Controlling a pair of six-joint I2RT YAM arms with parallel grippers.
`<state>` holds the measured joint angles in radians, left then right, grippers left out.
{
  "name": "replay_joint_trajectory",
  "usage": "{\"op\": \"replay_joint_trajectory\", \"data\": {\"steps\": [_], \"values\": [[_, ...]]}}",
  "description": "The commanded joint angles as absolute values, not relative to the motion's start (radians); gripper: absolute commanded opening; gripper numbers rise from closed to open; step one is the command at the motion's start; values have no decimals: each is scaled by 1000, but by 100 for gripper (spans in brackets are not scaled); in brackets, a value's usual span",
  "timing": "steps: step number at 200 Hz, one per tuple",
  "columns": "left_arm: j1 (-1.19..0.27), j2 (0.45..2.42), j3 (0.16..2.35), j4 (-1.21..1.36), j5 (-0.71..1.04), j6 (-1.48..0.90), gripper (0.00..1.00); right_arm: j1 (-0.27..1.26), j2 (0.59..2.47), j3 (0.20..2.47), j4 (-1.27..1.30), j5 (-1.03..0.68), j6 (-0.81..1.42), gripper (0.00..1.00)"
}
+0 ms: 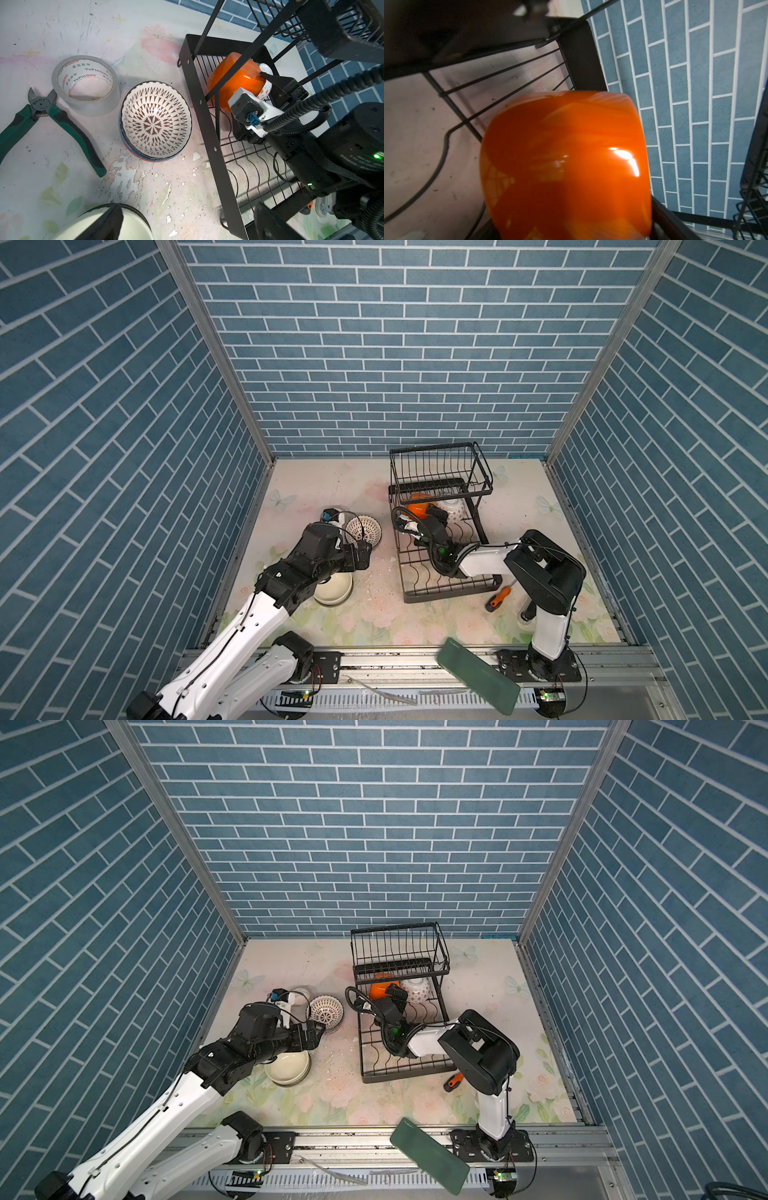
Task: Load the bowls into the dish rack
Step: 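Lower the orange bowl into the rack slots beside the white bowl with the right gripper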
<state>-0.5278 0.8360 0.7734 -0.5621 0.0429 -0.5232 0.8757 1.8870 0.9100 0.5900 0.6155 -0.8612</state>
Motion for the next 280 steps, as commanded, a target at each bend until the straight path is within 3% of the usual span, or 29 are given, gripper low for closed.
{"op": "replay_joint_trajectory", "data": {"steps": [1, 45, 145, 280], "values": [[-519, 828, 760, -558, 44, -513, 100, 872, 1902, 960, 569, 597, -841, 94], [-518, 822, 755, -556, 45, -513, 100, 870, 1884, 975, 498, 569, -821, 99], [-516, 796, 743, -550, 38, -511, 100, 858, 1841, 1031, 307, 491, -728, 99], [-513, 808, 734, -520, 52, -507, 100, 838, 1925, 1124, 334, 611, -638, 99]]}}
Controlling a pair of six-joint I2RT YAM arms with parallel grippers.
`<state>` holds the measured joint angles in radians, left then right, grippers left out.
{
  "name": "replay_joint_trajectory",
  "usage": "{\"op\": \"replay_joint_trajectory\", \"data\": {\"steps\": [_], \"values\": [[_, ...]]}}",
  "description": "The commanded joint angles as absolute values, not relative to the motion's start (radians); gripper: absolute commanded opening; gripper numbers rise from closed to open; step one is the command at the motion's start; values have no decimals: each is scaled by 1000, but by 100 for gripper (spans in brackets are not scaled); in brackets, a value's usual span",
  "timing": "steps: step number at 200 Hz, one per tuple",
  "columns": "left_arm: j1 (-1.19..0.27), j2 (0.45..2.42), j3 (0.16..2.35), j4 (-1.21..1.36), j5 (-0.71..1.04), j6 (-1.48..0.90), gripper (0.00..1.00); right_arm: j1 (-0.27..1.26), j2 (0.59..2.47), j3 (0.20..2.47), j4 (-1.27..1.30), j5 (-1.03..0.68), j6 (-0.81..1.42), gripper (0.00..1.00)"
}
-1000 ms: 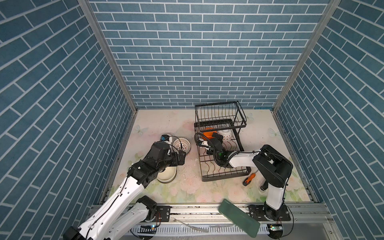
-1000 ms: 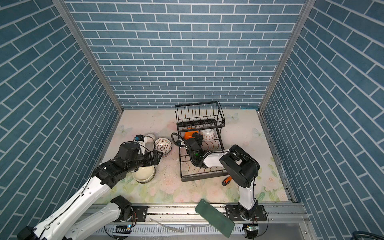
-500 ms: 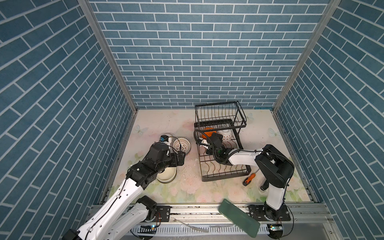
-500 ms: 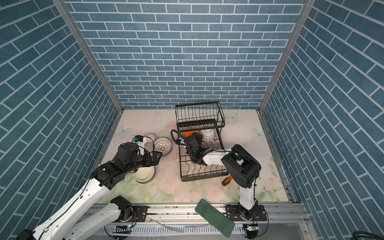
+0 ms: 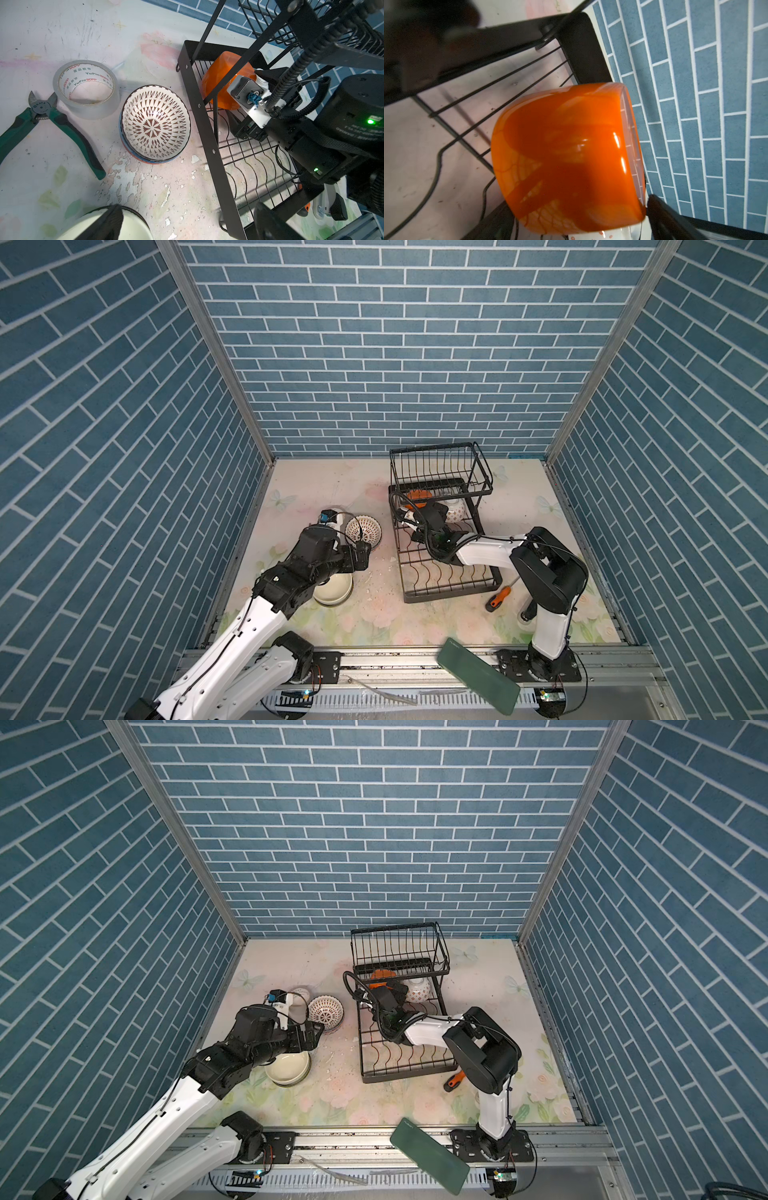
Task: Load the bowls into the dish rack
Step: 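Lower the orange bowl into the rack slots beside the white bowl with the right gripper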
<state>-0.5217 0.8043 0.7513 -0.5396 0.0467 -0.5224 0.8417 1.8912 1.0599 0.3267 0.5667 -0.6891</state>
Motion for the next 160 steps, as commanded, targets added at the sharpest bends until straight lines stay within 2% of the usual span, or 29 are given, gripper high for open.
{"op": "replay_joint_trajectory", "data": {"steps": [1, 88, 160], "values": [[-512, 808, 734, -519, 51, -507, 100, 838, 1926, 1126, 333, 610, -637, 99], [-509, 802, 713, -512, 55, -503, 100, 838, 1863, 1127, 186, 457, -530, 99], [-504, 788, 706, -517, 55, -506, 100, 843, 1819, 1108, 156, 454, -483, 99]]}}
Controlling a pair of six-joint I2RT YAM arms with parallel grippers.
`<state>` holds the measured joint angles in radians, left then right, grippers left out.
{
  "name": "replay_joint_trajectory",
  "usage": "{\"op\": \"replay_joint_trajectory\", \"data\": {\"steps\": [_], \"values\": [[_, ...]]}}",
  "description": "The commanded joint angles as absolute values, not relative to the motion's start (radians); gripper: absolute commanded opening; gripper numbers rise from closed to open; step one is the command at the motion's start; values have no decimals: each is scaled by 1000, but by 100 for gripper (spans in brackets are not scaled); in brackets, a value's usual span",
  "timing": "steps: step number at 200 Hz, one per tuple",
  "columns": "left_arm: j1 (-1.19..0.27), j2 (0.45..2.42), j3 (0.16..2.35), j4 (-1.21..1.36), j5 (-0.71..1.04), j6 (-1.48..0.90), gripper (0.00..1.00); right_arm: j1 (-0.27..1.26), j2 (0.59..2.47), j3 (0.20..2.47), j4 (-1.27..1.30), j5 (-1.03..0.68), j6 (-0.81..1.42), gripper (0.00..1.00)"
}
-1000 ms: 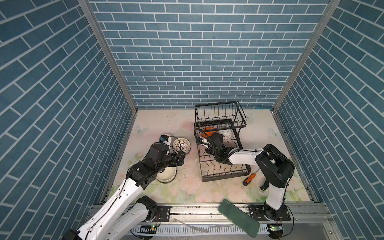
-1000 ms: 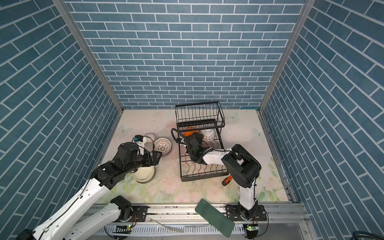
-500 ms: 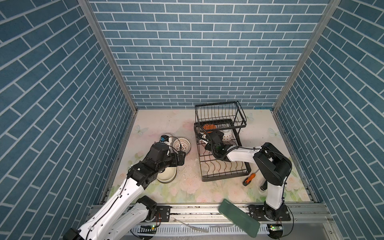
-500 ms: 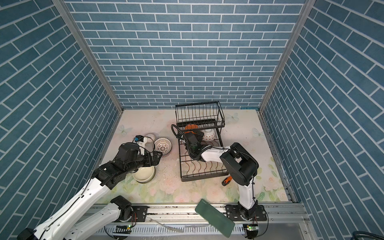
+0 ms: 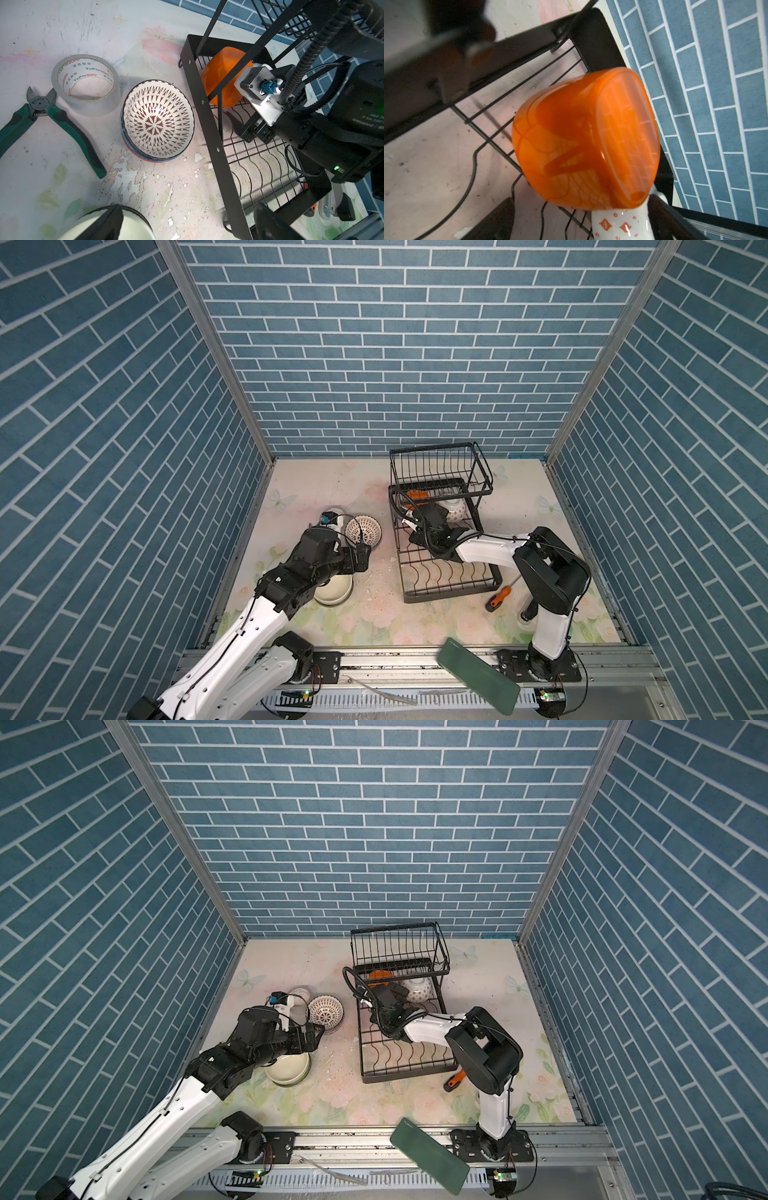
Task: Load the bowls into the dish rack
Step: 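Lower the orange bowl into the rack slots beside the white bowl with the right gripper, then open the right gripper to release the orange bowl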
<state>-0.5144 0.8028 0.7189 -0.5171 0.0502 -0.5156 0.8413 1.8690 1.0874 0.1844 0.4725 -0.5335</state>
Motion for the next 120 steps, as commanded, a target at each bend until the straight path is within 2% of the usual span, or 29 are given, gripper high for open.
{"op": "replay_joint_trajectory", "data": {"steps": [1, 120], "values": [[-503, 788, 706, -517, 55, -506, 100, 843, 1819, 1108, 156, 454, -483, 99], [-491, 768, 675, -521, 29, -554, 100, 938, 1713, 989, 122, 500, -353, 97]]}}
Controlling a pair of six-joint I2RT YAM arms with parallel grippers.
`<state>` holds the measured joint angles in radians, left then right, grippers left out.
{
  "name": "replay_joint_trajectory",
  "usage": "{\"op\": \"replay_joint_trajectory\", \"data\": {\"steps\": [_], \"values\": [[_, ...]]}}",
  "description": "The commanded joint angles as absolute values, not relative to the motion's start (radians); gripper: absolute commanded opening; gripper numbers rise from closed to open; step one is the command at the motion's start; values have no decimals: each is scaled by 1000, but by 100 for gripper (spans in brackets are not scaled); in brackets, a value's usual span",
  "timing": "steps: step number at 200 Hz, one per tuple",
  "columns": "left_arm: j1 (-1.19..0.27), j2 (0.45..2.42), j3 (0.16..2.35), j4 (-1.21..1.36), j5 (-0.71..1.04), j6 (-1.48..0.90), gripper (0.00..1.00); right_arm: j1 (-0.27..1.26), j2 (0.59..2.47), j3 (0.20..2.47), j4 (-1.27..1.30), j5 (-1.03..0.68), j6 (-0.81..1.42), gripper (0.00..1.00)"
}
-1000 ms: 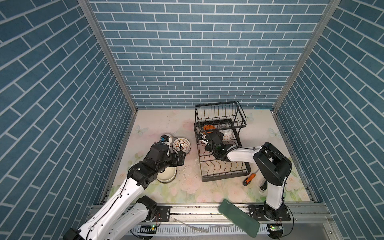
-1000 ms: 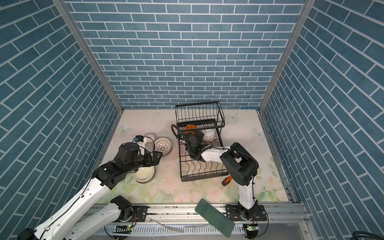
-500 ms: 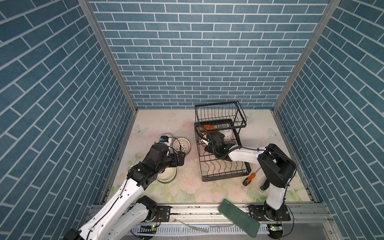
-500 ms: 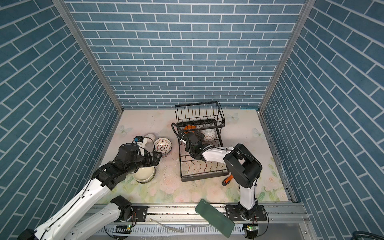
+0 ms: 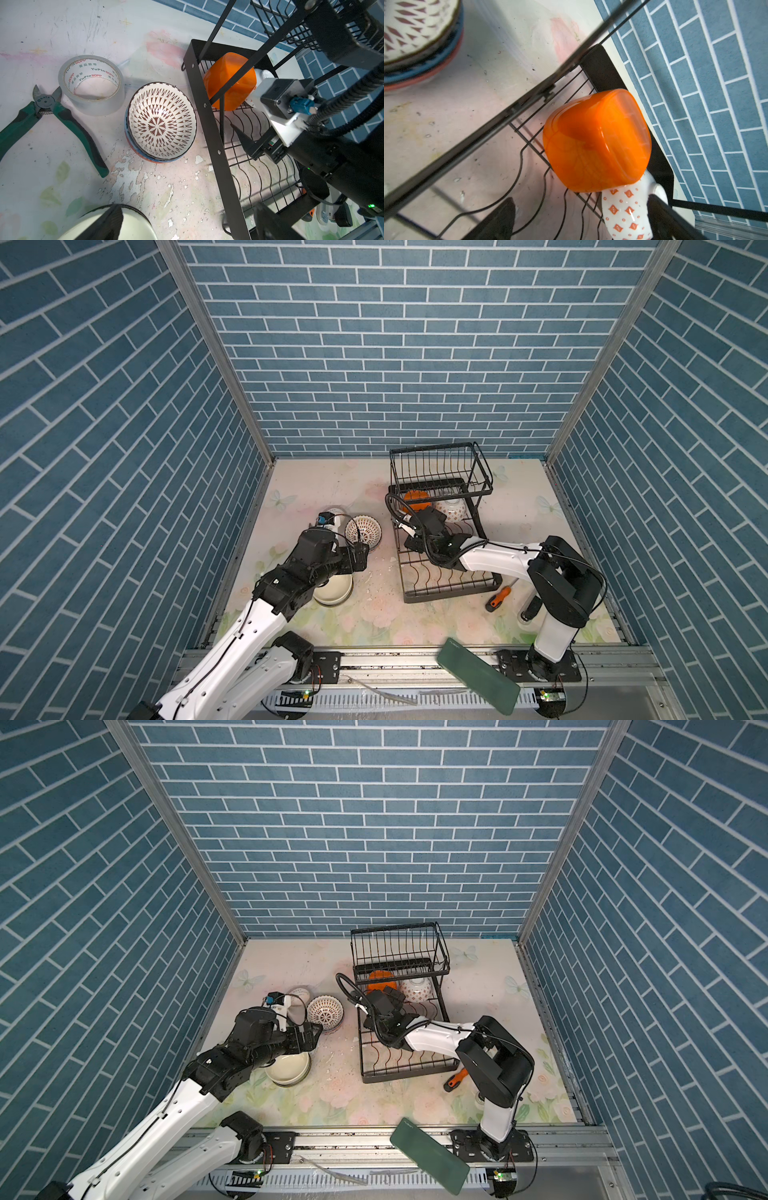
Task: Load the bowls into the dish rack
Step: 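Open the right gripper to release the orange bowl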
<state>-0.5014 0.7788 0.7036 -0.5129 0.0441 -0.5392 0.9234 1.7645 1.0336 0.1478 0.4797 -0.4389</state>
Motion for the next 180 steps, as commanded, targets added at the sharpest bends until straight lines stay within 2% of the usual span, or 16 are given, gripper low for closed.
{"op": "replay_joint_trajectory", "data": {"steps": [1, 40, 84, 180], "values": [[-491, 768, 675, -522, 29, -554, 100, 939, 1713, 988, 121, 500, -351, 97], [-486, 777, 667, -514, 23, -561, 100, 964, 1667, 967, 62, 537, -261, 95], [-475, 809, 680, -515, 29, -561, 100, 976, 1570, 918, -17, 571, -63, 93], [-453, 930, 785, -604, -17, -530, 100, 979, 1271, 856, -215, 412, 283, 91]]}}
